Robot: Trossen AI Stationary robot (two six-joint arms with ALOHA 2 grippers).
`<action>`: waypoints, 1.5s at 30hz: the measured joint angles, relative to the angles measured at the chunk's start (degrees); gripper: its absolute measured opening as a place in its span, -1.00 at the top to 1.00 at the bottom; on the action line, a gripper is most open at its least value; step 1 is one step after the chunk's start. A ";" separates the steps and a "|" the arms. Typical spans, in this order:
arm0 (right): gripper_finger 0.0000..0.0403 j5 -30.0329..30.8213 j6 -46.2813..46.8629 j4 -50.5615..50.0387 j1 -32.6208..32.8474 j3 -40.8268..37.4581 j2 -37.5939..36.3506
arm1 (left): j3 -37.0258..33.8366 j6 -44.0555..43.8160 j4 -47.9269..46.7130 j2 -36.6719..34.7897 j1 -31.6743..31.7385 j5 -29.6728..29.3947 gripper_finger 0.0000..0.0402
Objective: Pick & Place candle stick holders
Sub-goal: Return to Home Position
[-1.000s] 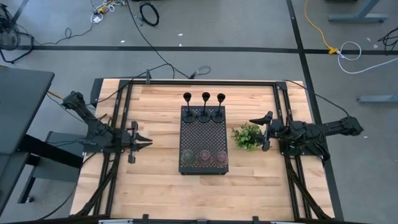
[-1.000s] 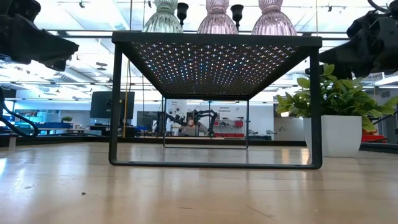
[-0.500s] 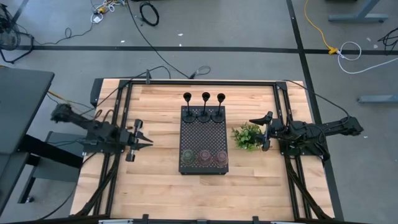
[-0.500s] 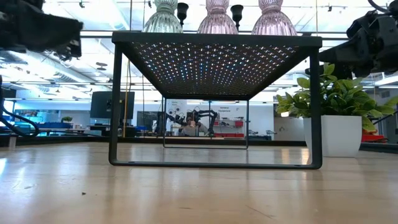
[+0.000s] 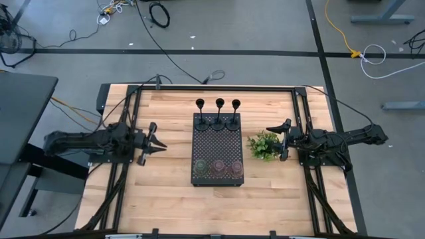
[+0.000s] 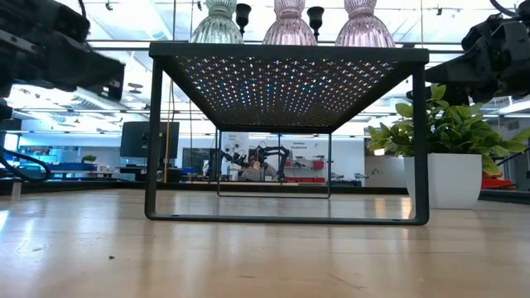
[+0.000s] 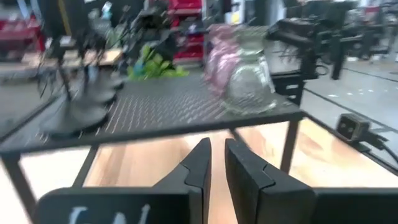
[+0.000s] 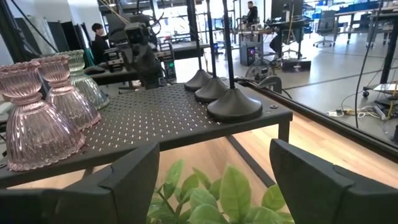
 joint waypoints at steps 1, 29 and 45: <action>-0.50 0.02 0.00 0.01 0.00 0.00 0.00 | 0.00 -1.42 -0.69 0.26 0.45 -0.45 0.75; -0.50 -0.01 0.00 0.00 0.00 0.01 0.00 | 0.00 -4.25 -1.36 0.41 1.04 -2.18 0.75; -0.50 -0.01 0.00 0.00 0.00 0.01 0.00 | 0.00 -4.25 -1.34 0.41 1.04 -2.18 0.75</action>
